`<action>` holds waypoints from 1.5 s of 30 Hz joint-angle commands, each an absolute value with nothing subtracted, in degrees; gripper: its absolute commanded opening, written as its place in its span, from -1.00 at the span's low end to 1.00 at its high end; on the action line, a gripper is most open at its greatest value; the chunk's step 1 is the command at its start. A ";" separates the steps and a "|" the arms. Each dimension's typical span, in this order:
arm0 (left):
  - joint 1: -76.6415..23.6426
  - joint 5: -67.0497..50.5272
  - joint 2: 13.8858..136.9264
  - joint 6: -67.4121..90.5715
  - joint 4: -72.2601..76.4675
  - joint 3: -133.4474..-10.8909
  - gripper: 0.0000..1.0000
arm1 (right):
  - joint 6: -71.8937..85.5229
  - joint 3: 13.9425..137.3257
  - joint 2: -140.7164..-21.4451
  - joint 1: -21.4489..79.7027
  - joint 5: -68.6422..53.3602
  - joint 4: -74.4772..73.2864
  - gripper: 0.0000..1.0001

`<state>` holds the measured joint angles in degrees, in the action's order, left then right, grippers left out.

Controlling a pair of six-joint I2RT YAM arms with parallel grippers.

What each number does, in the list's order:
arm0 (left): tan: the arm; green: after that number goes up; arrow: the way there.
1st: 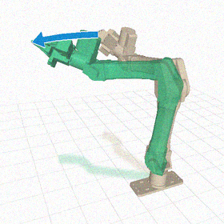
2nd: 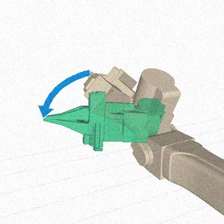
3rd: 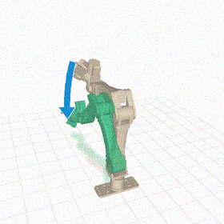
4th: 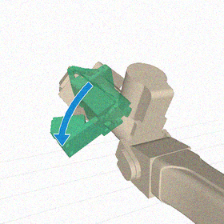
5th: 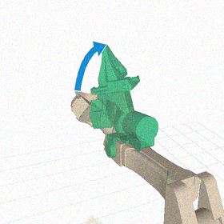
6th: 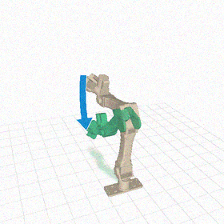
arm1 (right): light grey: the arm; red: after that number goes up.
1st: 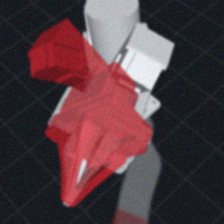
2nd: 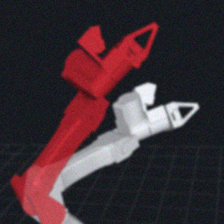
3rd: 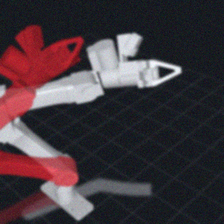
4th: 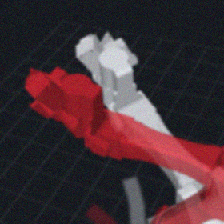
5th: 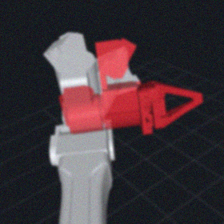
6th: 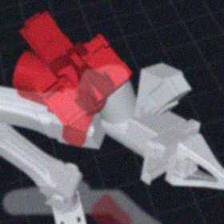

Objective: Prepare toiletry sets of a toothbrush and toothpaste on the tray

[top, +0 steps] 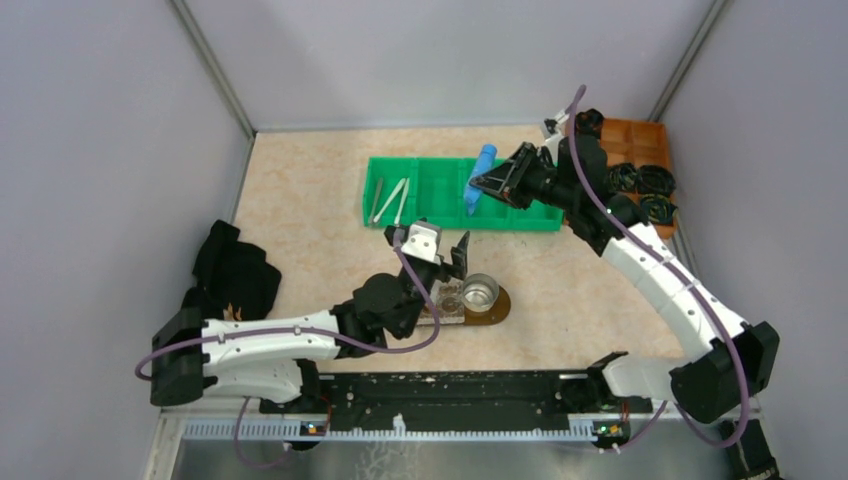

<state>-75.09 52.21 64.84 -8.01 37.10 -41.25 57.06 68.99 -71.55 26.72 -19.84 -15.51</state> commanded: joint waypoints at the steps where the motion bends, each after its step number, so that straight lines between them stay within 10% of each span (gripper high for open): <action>1: -74.71 50.26 67.25 -9.57 42.95 -41.96 0.76 | 57.61 69.87 -68.10 26.56 -21.36 -12.87 -0.91; 29: -74.44 48.87 72.35 -11.65 49.68 -43.90 0.57 | 58.14 64.66 -64.34 30.95 -20.26 -12.14 -0.91; 45: -73.87 47.05 72.78 -8.98 47.72 -44.41 -0.29 | 58.44 66.77 -64.54 32.99 -19.34 -12.11 -0.91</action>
